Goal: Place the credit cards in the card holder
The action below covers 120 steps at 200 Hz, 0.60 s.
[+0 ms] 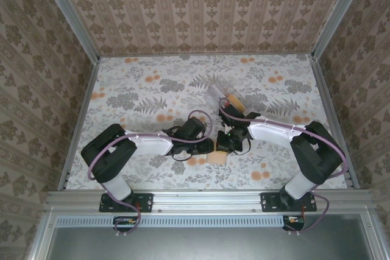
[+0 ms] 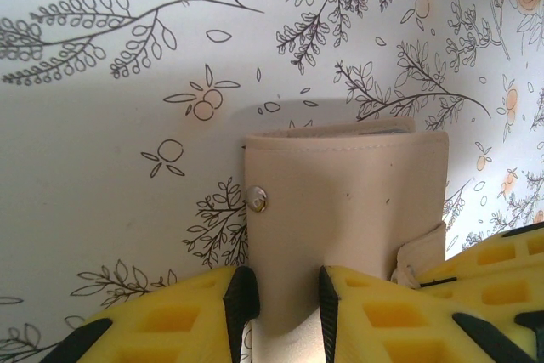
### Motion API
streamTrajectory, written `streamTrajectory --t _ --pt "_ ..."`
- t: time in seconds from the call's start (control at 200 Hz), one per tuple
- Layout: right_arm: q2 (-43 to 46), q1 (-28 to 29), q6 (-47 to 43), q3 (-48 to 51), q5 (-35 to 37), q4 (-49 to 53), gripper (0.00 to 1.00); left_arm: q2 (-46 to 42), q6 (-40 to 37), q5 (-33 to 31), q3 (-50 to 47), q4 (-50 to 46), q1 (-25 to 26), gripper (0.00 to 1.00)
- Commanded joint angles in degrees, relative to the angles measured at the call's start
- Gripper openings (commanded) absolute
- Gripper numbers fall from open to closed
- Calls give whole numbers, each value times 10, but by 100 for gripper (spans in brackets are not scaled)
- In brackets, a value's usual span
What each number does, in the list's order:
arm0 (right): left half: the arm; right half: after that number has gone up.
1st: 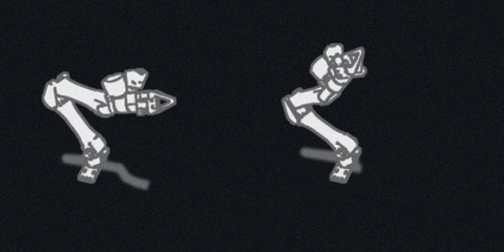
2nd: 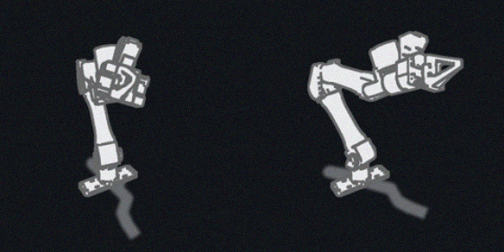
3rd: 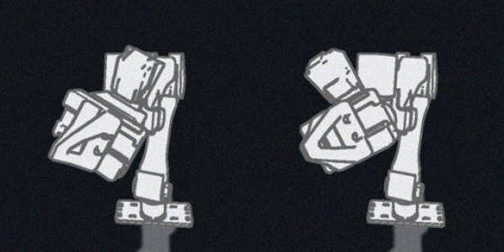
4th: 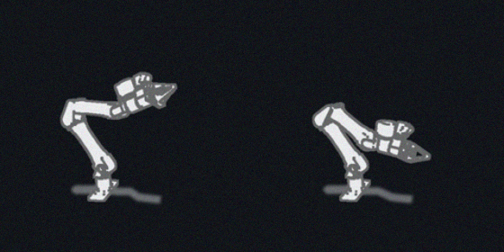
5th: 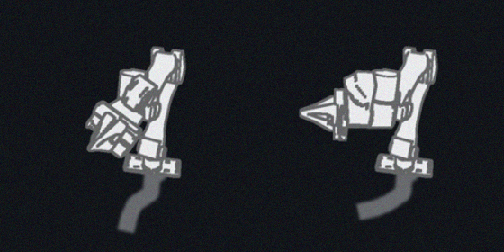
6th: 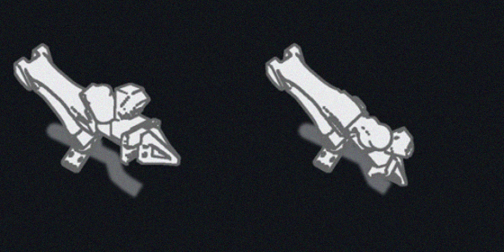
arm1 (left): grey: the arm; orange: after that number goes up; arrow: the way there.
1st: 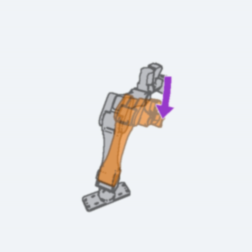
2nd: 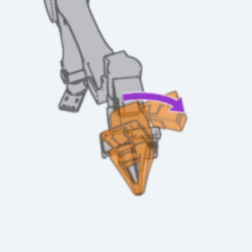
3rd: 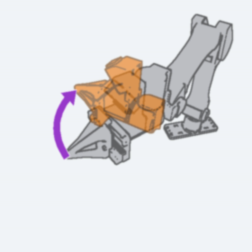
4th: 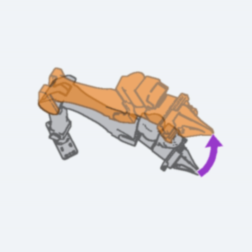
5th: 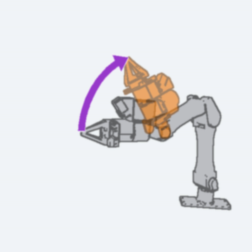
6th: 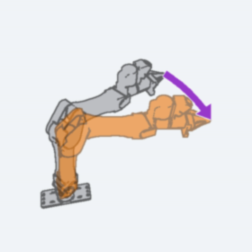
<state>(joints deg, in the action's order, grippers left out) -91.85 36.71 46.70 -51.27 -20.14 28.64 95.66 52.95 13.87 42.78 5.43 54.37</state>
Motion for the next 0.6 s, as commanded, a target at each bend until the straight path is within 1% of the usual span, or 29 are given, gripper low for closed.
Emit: streamTrajectory --t 0.0,0.07,0.245,0.41,0.44,0.595 --pt "1 6 9 9 25 19 0 12 7 3 -4 -7 6 31" --pt "-2 6 6 7 36 40 0 13 6 3 -2 -8 6 31" --pt "-23 6 13 25 50 36 0 14 7 4 -2 -5 6 31" --pt "-23 6 30 66 57 25 0 13 7 3 -3 -5 6 31" --pt "-23 7 34 73 59 5 0 14 8 4 -5 -5 6 31" --pt "-17 8 52 108 52 -30 0 14 8 5 -3 -6 6 31"
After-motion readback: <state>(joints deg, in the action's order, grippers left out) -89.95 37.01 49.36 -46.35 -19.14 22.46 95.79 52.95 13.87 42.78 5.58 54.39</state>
